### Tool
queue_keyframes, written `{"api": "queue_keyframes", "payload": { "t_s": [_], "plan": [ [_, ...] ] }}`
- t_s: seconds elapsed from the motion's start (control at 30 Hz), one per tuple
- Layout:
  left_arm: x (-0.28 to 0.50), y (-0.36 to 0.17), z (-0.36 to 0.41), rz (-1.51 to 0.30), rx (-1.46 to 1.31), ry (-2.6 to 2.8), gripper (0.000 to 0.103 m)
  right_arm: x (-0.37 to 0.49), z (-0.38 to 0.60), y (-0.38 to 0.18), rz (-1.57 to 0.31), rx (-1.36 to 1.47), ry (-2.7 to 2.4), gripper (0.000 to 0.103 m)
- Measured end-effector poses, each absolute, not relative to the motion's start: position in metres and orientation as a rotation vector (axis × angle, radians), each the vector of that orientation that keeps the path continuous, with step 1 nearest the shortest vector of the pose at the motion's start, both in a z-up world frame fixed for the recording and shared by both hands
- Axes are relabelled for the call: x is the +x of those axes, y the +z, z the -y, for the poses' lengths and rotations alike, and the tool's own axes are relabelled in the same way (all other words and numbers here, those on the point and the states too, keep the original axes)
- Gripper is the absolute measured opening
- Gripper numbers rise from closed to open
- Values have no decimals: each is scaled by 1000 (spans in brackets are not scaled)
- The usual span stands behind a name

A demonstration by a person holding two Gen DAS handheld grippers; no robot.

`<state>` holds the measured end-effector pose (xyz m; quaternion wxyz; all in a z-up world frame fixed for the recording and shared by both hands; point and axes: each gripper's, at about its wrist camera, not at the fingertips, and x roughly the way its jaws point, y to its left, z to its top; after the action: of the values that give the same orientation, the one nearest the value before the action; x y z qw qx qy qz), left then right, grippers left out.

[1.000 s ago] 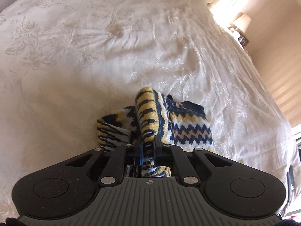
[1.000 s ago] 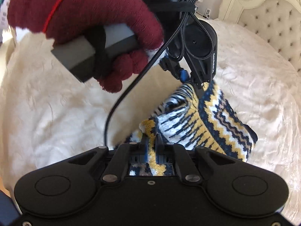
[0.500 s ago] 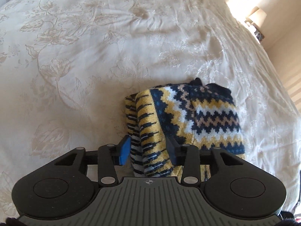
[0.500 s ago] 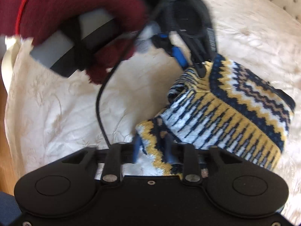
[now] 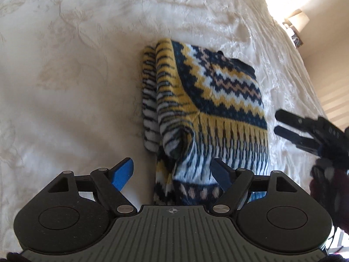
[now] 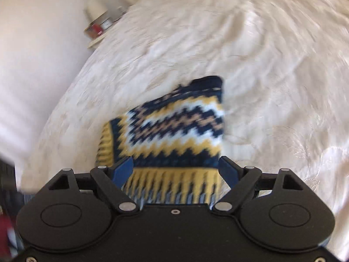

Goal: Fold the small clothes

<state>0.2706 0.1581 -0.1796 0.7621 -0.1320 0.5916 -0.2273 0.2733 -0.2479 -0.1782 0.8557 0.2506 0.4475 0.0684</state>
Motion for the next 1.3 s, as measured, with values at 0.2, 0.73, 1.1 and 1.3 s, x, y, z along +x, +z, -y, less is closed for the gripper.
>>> {"api": "queue_keyframes", "payload": {
  "t_s": [0.2,0.73,1.1,1.3],
  "plan": [
    [263,-199,-145,-1339,-300,-531,78,299,268,-210,-1016,627,157,86],
    [290,-220,-107,-1373,-496,-697,57,311,250,-227,-1100,683,315,48],
    [215,-191,-24,-1379,-458,-829,57,224,309,-181,-1086,571,273,47],
    [163,-199,29,-1438,-344,-809,57,163,349,-185,-1136,537,210,50]
  ]
}}
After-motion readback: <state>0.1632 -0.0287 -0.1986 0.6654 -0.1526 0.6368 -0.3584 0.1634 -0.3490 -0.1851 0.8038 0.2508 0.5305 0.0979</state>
